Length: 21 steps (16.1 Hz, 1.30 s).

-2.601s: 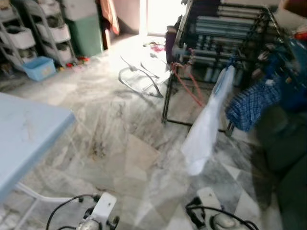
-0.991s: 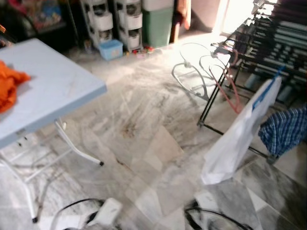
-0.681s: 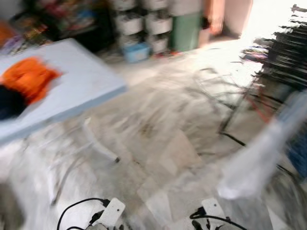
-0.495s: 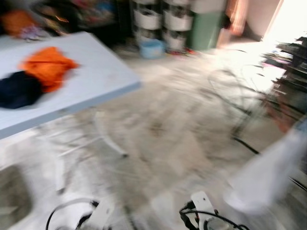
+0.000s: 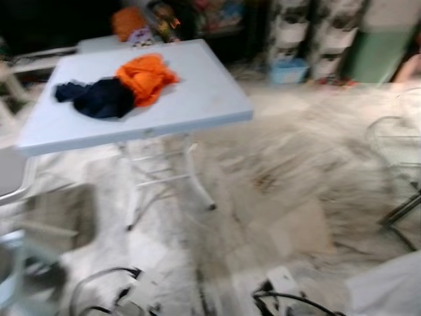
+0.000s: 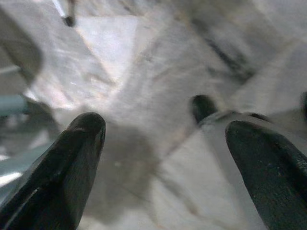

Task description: Hang hanger

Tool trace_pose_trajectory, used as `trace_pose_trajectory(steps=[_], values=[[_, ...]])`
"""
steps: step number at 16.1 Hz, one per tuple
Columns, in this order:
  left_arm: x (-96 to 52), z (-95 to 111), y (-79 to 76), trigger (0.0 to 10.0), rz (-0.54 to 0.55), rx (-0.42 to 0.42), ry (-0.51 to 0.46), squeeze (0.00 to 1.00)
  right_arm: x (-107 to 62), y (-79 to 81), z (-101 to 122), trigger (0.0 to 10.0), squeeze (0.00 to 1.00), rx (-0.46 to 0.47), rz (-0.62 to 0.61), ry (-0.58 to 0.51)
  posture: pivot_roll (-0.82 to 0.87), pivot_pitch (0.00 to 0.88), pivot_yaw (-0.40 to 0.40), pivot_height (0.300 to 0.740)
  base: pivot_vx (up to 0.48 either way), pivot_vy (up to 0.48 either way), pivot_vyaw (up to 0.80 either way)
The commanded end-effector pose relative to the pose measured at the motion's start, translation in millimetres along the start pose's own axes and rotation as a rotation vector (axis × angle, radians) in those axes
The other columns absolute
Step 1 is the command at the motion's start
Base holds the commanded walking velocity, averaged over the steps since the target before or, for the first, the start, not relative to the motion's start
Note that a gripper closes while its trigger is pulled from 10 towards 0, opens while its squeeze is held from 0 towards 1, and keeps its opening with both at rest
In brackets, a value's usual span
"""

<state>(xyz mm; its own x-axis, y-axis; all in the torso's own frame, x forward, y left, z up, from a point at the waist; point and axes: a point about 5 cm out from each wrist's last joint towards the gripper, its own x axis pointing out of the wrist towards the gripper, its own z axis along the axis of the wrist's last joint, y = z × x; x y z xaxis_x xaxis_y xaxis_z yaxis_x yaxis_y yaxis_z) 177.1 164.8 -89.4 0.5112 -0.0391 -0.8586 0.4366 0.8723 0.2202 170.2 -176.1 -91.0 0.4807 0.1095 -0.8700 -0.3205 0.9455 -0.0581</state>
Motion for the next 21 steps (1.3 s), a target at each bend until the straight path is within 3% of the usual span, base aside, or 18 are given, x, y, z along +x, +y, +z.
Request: trace_pose_trajectory(steps=[1,7,10,21], values=[[-1.6,-9,7.2,10.0,0.023,0.000,0.022,0.00,1.5,1.3,10,10.0,0.00,-0.015,0.006,-0.023,-0.08,0.000,-0.026,0.740,0.000,0.000,0.80],[-3.3,-18,9.8,10.0,0.038,0.004,0.048,0.00,1.5,1.6,9,10.0,0.00,-0.026,0.005,-0.018,-0.08,0.000,-0.029,0.740,0.000,0.000,0.80],[-4.0,-23,4.3,10.0,0.035,-0.011,0.060,0.00,1.2,-0.1,9,10.0,0.00,-0.025,0.003,-0.017,-0.08,0.000,-0.043,0.740,0.000,0.000,0.17],[-4.7,-28,0.1,10.0,0.023,0.021,0.083,0.00,0.3,-0.4,3,10.0,0.00,-0.025,0.006,-0.005,-0.08,0.000,-0.042,0.740,0.000,0.449,0.00]])
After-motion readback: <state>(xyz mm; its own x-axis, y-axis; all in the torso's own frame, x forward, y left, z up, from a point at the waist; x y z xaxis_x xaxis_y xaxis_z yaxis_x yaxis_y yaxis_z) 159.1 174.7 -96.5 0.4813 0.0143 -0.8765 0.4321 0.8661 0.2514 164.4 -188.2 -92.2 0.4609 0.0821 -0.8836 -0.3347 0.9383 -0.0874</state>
